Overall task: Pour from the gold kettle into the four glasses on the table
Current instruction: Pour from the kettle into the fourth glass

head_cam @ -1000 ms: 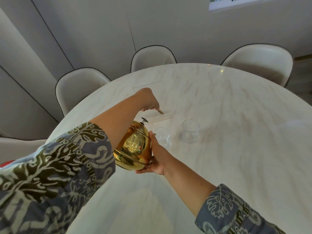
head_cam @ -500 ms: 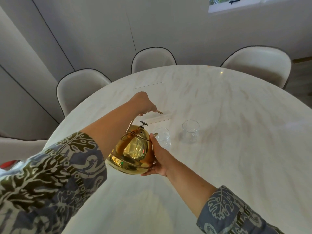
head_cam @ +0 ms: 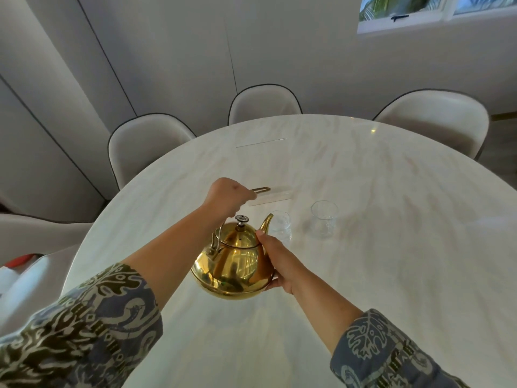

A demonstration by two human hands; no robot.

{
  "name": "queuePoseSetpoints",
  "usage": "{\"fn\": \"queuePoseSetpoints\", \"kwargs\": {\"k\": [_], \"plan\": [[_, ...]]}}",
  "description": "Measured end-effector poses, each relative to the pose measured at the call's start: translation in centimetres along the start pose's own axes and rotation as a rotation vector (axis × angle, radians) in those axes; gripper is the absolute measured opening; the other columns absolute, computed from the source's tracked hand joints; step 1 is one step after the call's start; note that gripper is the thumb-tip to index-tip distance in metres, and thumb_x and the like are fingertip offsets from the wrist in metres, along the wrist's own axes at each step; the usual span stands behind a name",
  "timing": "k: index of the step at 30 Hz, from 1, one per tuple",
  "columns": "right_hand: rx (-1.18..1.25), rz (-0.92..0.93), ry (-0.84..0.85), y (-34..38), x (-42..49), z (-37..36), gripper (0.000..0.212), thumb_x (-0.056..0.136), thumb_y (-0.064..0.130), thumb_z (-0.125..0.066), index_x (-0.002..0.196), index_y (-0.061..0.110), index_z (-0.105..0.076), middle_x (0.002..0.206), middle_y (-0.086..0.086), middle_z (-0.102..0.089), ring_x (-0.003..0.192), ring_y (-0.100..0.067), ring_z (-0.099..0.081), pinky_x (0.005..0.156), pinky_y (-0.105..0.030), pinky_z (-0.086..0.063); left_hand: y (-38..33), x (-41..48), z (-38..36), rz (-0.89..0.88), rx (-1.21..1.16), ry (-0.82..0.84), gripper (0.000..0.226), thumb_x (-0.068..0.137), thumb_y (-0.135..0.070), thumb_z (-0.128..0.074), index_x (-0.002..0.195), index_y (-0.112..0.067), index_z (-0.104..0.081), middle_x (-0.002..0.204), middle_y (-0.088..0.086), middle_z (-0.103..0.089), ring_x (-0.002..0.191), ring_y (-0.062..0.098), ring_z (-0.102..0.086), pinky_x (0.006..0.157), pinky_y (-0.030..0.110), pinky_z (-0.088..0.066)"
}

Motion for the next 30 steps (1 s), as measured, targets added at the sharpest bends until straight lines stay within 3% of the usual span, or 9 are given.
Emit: {"fn": "queuePoseSetpoints", "kwargs": {"k": [3, 12, 23, 30], "plan": [[-0.020, 0.023, -0.005, -0.2, -0.2, 0.0, 0.060, 0.081, 0.071, -0.049, 0.131, 0.039, -0.047, 0.130, -0.001, -0.056, 0.111, -0.029, -0.058, 0.077, -0.048, -0.059, 0.5, -1.2, 0.3, -0.013, -0.071, -0.001, 0.015, 0.082, -0.016, -0.069, 0.086, -0.001, -0.069, 0.066, 0.001, -0.050, 0.052, 0.014, -0.041, 0.046, 0.022, -0.035], [-0.087, 0.023, -0.019, -0.8, -2.0, 1.4, 0.061, 0.080, 0.072, -0.049, 0.131, 0.040, -0.047, 0.130, -0.001, -0.055, 0.110, -0.030, -0.058, 0.072, -0.045, -0.061, 0.2, -3.3, -0.1, -0.005, -0.137, 0.012, 0.018, 0.083, -0.015, -0.069, 0.091, 0.002, -0.069, 0.067, 0.003, -0.048, 0.051, 0.014, -0.039, 0.045, 0.022, -0.034], [-0.085, 0.040, -0.120, 0.2, -5.5, 6.2, 0.062, 0.081, 0.072, -0.046, 0.133, 0.038, -0.046, 0.131, -0.003, -0.055, 0.109, -0.032, -0.059, 0.072, -0.045, -0.061, -4.7, -4.8, -3.6, -0.076, -0.147, 0.112, 0.015, 0.084, -0.011, -0.067, 0.092, 0.001, -0.067, 0.068, 0.004, -0.048, 0.051, 0.014, -0.039, 0.044, 0.020, -0.035], [0.032, 0.025, -0.116, 1.5, -6.0, 8.5, 0.054, 0.086, 0.070, -0.041, 0.126, 0.035, -0.049, 0.104, 0.003, -0.058, 0.088, -0.022, -0.062, 0.072, -0.044, -0.061, -9.4, -3.1, -6.0, -0.131, -0.012, 0.130, 0.025, 0.082, -0.013, -0.069, 0.098, 0.007, -0.069, 0.071, 0.009, -0.054, 0.053, 0.016, -0.042, 0.051, 0.024, -0.038]]}}
Point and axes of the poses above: each hand's wrist, its own x-axis towards the middle knuckle, its own z-axis out of the back of the hand, y = z × x, the point moved 6 cm from there along x, towards the middle knuckle
